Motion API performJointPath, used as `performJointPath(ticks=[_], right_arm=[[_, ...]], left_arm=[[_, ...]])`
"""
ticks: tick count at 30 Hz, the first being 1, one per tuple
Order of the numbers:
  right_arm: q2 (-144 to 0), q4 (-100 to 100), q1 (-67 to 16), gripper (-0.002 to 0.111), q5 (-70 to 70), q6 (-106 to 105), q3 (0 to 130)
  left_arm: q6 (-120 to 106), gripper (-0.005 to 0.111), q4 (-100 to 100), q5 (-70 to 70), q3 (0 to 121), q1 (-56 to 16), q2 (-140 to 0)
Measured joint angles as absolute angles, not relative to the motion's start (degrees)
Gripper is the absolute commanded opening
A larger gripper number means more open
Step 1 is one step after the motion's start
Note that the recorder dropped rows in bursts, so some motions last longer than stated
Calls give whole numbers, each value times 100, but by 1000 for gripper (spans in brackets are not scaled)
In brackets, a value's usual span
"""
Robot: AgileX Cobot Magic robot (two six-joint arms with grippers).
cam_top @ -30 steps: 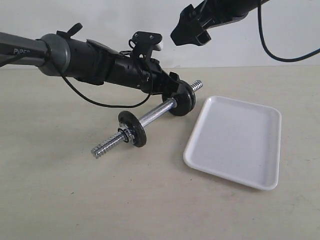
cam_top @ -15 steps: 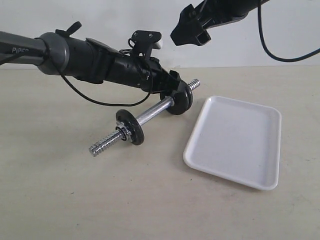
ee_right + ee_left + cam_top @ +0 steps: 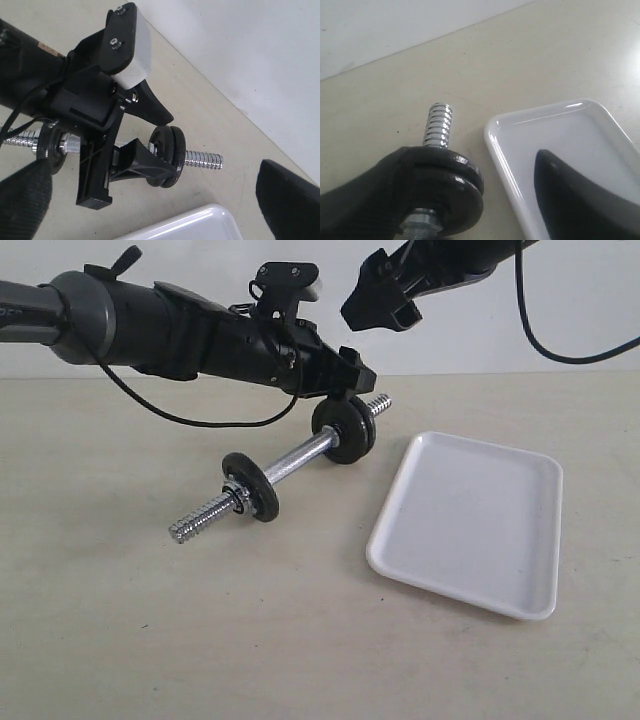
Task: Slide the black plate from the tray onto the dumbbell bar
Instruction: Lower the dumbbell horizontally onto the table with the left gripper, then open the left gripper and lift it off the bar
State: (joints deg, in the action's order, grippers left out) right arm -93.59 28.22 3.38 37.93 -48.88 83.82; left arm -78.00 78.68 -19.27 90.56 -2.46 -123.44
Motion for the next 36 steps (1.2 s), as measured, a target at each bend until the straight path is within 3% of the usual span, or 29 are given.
performJointPath(ticks=[9,19,36], right_arm=[[-9359,2805,338,103,4136,-4877,8382],[-9267,2776,338,103,4113,-4888,8382],[-9264,2755,338,103,4082,-4896,8382]], left_arm=[[-7380,64,7408,-1109,8890,-47,-12331],[-7306,64,7323,-1155,8590,452,-12331],[-7262,64,7240,-1285,8301,485,-12591]])
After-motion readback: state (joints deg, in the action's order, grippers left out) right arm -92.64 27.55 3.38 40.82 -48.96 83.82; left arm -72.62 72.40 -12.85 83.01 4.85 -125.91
